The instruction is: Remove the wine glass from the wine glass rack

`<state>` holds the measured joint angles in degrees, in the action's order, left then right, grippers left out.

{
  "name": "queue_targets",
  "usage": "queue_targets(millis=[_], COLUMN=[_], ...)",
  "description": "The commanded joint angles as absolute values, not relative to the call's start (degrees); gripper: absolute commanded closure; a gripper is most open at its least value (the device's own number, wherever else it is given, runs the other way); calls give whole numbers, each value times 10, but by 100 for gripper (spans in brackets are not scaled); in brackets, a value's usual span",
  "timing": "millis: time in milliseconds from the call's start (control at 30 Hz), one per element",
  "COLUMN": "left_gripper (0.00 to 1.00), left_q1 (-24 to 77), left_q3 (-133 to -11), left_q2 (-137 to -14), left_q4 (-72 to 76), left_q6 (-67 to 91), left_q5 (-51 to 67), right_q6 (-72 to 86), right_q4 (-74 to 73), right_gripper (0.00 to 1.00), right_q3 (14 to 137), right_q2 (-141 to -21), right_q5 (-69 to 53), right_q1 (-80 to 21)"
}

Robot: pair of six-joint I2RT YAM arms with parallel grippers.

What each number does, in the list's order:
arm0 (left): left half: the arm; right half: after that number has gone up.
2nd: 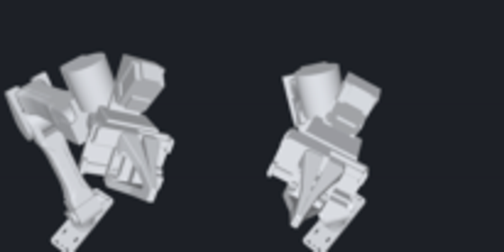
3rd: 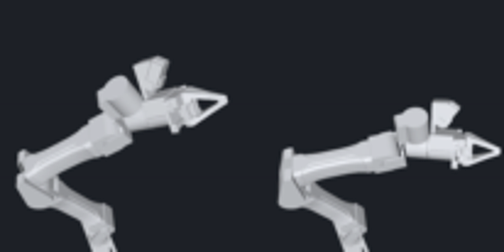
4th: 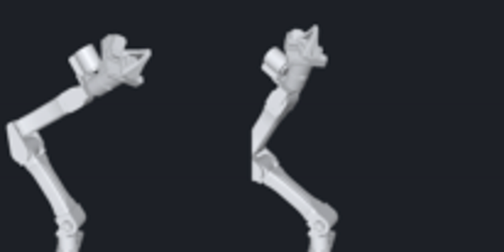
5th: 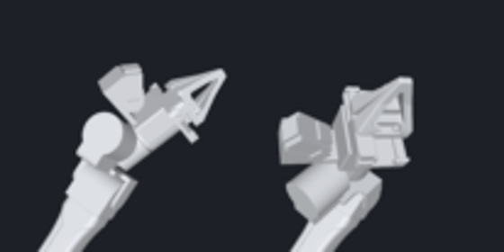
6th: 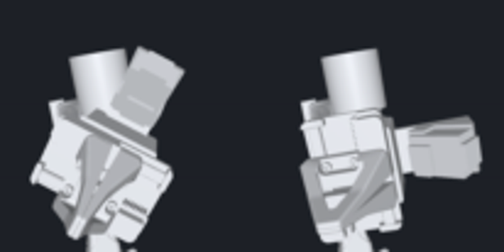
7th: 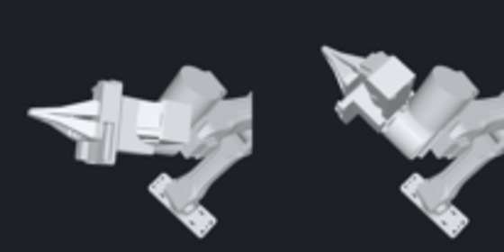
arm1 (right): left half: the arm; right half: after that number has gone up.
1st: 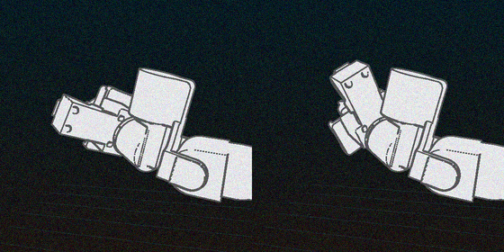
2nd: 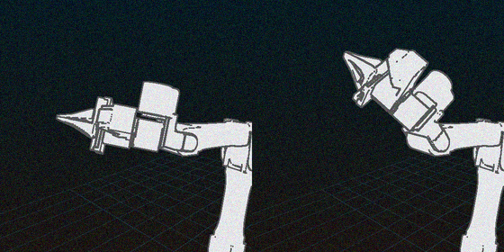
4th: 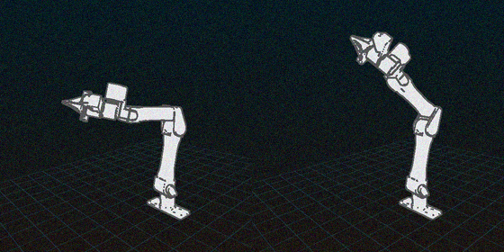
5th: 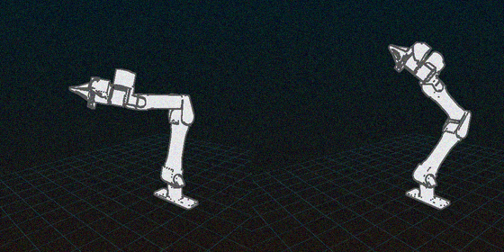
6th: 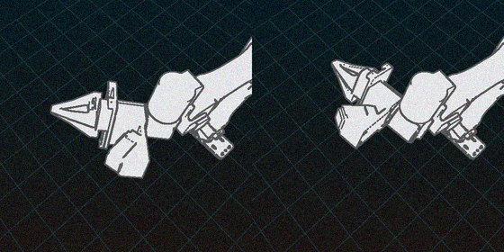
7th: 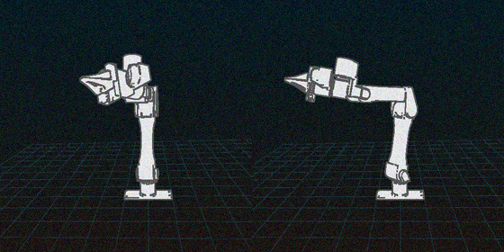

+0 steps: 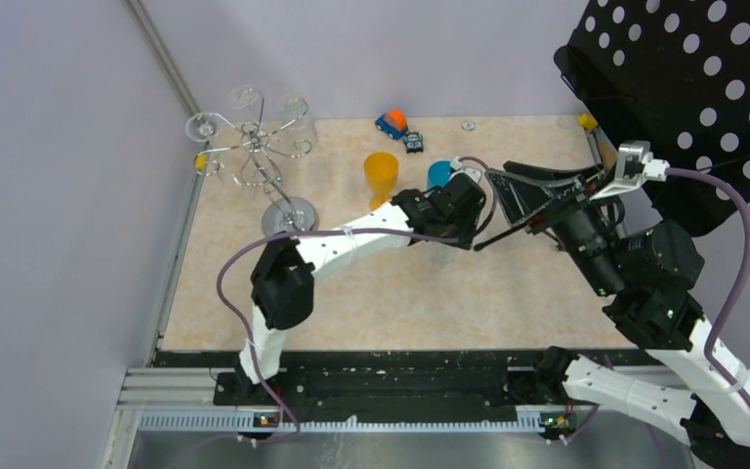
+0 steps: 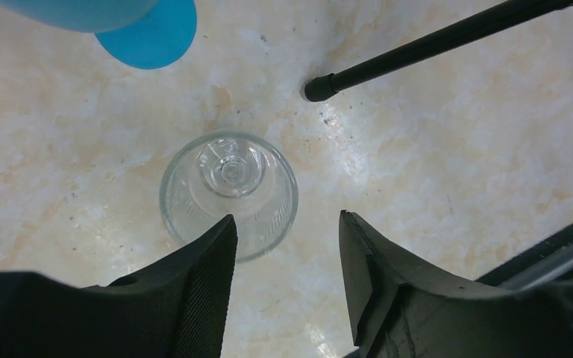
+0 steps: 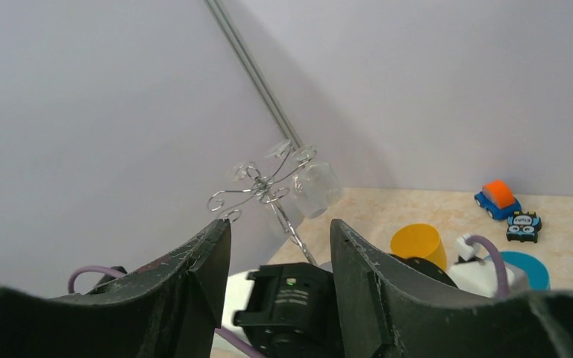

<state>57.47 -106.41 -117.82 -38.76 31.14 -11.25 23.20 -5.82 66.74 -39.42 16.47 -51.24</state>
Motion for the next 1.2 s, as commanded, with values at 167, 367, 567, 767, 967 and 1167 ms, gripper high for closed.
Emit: queue_targets(millis=[167, 367, 567, 767, 967, 1167], left_gripper=[38, 7, 7, 6, 7, 6], left_q1=[548, 449, 325, 201, 34, -134], left_q3=[-1069, -1123, -1156, -1190, -1200, -1154], left_q2=[-954, -879, -825, -809, -802, -768], left_q4=[-375, -429, -452, -498, -538, -532], left_q6=[255, 228, 208, 213, 268, 284], left_q5=[-129, -136, -134, -117, -15, 90], right_q6=[255, 269, 281, 288, 285, 262], right_q4=[-53, -52, -50, -46, -52, -66], right_gripper=[47, 48, 48, 48, 48, 48], right_q3=[697, 699, 698, 698, 704, 705], right_q2=[-418, -436, -459, -478, -494, -526], right_q5=[177, 174, 164, 163, 168, 171], right_q1=[-511, -511, -511, -511, -511, -511])
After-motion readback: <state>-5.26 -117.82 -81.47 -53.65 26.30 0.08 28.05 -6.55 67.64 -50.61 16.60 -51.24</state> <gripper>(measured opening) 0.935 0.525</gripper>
